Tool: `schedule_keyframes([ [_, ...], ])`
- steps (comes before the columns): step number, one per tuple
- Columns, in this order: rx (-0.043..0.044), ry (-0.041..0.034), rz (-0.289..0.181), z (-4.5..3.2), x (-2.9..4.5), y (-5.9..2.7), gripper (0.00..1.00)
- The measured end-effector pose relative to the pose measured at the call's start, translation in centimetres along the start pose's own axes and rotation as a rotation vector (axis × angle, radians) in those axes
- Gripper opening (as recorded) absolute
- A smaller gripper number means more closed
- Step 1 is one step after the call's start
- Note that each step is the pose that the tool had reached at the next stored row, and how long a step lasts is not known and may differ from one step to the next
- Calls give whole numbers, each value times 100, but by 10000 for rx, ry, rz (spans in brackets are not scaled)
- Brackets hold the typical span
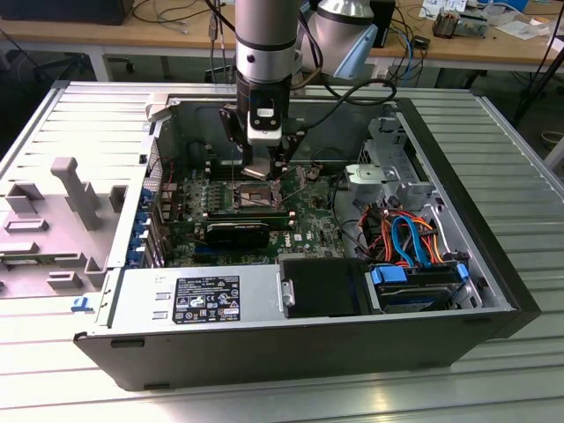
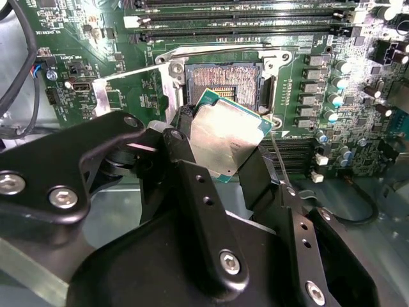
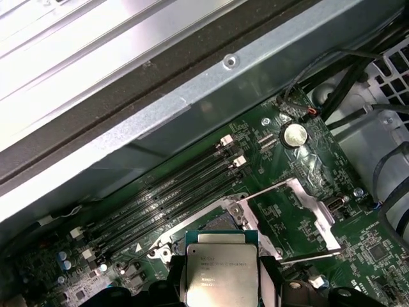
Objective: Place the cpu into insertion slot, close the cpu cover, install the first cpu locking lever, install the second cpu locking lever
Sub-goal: 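Place the cpu into insertion slot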
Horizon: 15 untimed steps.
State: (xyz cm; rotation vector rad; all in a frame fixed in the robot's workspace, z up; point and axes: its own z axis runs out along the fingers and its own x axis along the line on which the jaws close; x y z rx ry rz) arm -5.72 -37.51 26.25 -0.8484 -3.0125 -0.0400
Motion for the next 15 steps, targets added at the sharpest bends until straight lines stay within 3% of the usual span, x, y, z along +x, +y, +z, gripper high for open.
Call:
schedule_keyframes([
  [15, -7, -8, 353, 8, 0, 0, 54],
])
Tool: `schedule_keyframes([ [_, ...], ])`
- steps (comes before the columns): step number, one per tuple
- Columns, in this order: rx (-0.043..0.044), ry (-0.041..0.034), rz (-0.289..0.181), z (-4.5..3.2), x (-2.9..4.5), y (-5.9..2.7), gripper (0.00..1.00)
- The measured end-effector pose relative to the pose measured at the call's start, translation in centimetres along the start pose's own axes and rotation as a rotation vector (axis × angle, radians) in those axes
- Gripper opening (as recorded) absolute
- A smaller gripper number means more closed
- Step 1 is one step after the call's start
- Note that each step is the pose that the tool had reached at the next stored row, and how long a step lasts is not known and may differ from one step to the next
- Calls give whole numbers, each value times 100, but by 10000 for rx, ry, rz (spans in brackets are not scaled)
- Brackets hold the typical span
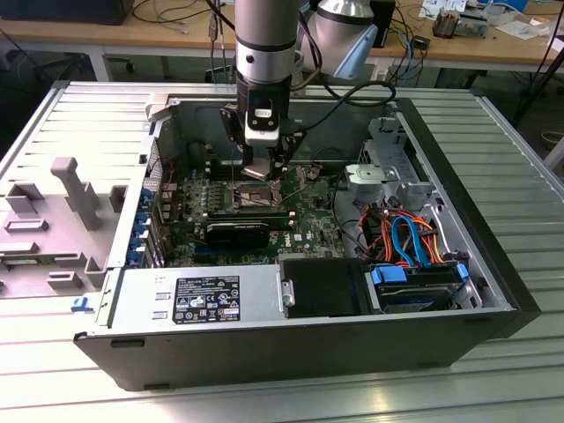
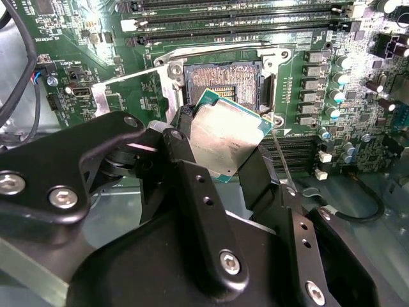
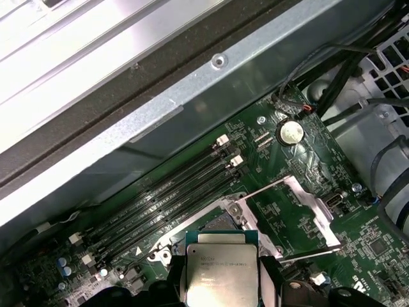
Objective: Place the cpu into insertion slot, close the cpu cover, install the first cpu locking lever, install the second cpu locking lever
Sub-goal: 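Place the cpu into insertion slot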
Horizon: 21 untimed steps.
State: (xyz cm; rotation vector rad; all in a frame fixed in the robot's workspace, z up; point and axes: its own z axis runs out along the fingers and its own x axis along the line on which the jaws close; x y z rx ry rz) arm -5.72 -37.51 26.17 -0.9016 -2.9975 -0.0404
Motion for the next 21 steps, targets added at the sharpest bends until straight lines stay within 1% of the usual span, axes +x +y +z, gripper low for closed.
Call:
schedule_keyframes([
  [21, -6, -7, 305, 8, 0, 0, 54],
])
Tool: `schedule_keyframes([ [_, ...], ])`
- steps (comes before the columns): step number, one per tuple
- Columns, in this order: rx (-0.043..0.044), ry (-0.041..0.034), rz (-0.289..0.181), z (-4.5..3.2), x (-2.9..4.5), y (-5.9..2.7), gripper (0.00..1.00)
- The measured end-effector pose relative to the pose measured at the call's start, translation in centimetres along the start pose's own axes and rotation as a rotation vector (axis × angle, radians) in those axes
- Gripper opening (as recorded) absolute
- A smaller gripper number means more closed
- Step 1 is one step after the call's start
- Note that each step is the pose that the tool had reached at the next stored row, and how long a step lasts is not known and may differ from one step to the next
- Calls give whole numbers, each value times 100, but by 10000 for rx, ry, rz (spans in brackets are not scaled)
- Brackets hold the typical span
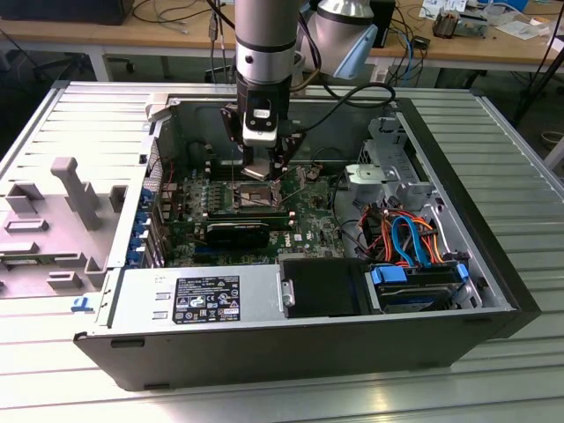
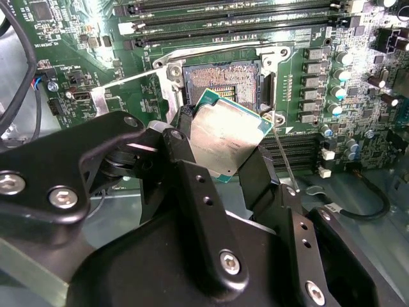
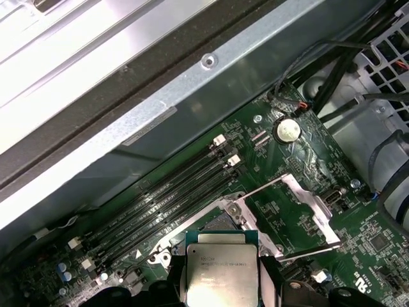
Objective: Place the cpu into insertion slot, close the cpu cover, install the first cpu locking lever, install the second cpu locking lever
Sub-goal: 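Place the cpu into insertion slot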
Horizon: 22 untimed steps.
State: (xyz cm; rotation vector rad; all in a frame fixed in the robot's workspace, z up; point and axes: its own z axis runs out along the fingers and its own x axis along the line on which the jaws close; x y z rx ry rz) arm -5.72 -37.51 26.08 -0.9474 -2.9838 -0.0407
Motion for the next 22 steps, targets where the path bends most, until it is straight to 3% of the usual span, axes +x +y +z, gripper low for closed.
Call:
schedule_keyframes([
  [22, -6, -8, 348, 11, 0, 0, 54],
])
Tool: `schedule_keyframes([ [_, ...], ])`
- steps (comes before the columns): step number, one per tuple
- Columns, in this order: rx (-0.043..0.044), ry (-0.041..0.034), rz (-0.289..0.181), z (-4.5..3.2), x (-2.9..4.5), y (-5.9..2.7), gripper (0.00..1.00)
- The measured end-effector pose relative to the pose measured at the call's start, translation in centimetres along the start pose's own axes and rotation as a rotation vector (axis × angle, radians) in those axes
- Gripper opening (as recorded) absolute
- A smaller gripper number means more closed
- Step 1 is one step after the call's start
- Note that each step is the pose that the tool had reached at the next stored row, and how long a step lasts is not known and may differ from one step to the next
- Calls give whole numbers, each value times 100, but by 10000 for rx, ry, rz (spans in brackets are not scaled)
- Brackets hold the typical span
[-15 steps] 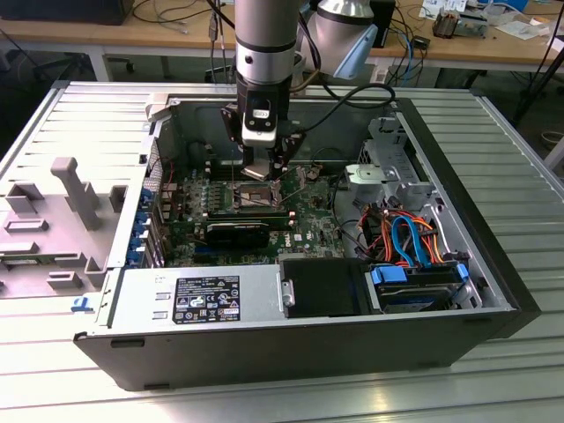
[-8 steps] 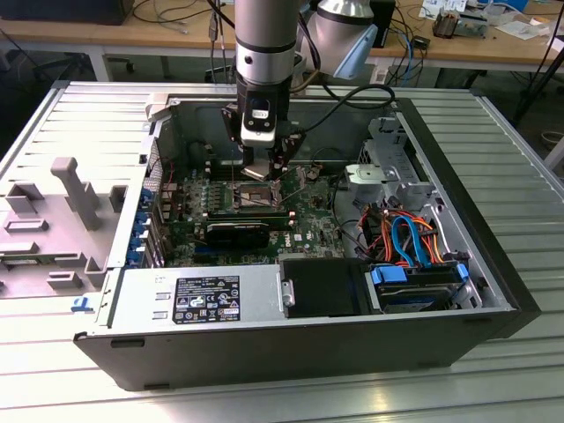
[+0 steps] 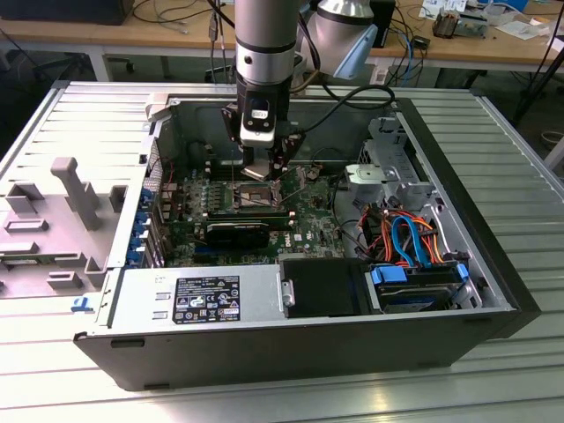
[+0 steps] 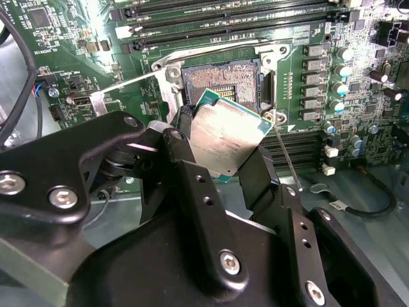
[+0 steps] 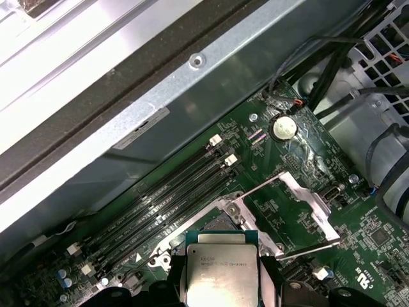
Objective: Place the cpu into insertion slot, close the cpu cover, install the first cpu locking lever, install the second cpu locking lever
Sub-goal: 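Place the cpu into insertion slot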
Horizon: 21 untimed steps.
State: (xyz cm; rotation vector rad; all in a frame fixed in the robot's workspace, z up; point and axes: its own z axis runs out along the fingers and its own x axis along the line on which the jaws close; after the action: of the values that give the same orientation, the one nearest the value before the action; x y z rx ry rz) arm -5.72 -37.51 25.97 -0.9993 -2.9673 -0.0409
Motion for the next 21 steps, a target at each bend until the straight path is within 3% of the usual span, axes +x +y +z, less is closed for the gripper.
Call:
schedule_keyframes([
  [21, -2, -3, 158, 8, 0, 0, 54],
])
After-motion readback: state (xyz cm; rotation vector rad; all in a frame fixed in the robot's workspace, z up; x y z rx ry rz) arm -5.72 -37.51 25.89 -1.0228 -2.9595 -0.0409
